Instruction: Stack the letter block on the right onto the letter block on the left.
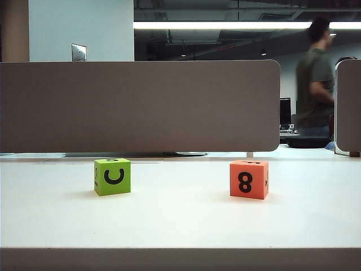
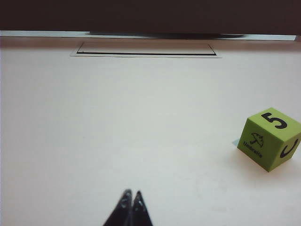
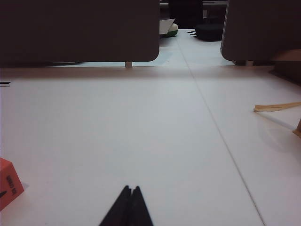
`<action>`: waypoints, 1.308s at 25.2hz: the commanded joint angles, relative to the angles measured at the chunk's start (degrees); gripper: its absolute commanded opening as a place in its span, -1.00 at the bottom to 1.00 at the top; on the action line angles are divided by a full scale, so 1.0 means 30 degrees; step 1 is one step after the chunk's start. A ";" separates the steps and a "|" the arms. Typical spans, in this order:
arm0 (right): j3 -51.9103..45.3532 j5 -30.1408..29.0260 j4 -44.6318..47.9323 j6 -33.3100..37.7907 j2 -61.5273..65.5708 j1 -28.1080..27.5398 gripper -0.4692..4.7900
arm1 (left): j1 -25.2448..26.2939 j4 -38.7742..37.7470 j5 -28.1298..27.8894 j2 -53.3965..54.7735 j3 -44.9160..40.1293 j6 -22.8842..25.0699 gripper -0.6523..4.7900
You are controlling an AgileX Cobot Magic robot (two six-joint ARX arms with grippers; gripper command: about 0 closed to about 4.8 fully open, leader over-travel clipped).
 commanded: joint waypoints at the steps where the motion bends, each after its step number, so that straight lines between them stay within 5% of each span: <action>1: -0.0102 -0.0036 0.0459 0.0058 -0.0044 0.0007 -0.82 | 0.0007 0.0248 0.0066 0.0007 0.0073 0.0066 -0.78; 9: -0.0095 -0.0058 0.0488 0.0131 -0.0044 0.0007 -0.82 | 0.0007 0.0255 0.0087 0.0007 0.0102 -0.0015 -0.78; 14: 0.0372 -0.0583 0.2820 0.4014 -0.0044 0.0015 -0.83 | 0.0007 0.0525 0.0721 0.0007 0.1224 -0.2084 -0.78; 17: 0.3687 -0.2142 0.1348 0.5763 0.0087 0.0015 -0.84 | 0.0015 -0.0503 0.0729 0.0248 0.4656 -0.3206 -0.78; 27: 1.5912 -0.0583 -0.3949 0.5785 0.8466 0.0022 -0.84 | 0.0015 -0.5122 0.0597 0.7920 1.5263 -0.1785 -0.78; 33: 2.2520 -0.6411 -0.4779 0.6091 1.5358 0.0022 -0.84 | 0.0000 -0.5304 0.1275 1.3282 1.9802 -0.1705 -0.78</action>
